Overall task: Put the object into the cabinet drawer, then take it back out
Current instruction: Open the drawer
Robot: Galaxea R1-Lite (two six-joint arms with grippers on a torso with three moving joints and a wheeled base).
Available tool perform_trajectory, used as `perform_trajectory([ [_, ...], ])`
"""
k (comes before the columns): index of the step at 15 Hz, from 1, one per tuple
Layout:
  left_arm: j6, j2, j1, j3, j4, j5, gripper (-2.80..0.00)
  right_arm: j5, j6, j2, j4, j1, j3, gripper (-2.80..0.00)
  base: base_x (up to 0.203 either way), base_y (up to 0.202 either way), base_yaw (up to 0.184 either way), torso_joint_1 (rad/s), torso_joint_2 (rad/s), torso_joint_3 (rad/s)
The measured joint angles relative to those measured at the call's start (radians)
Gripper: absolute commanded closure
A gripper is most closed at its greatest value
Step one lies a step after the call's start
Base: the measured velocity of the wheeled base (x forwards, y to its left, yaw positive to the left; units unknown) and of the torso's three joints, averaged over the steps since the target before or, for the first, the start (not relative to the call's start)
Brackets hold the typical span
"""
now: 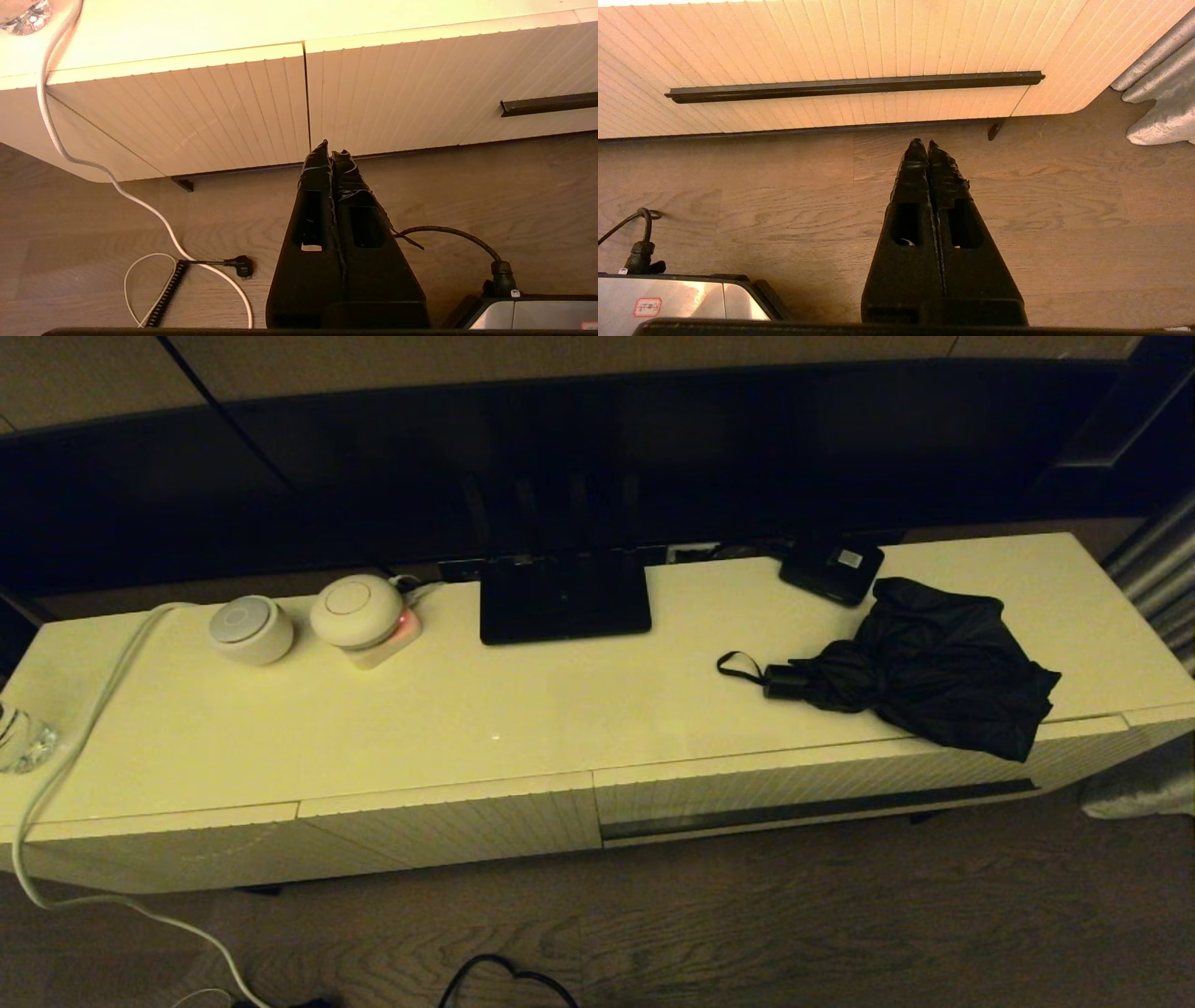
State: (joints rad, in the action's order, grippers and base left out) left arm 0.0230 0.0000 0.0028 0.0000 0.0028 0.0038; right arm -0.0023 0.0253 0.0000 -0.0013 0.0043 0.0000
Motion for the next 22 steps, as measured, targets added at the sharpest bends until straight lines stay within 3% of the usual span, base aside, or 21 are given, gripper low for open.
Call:
perform_trajectory([
  [22,0.0,0.0,0.0,0.0,0.0,0.0,0.0,0.0,0.0,0.0,0.0,-0.001,0.0,0.0,0.0,0.0,0.0,0.0,0.0,0.0],
])
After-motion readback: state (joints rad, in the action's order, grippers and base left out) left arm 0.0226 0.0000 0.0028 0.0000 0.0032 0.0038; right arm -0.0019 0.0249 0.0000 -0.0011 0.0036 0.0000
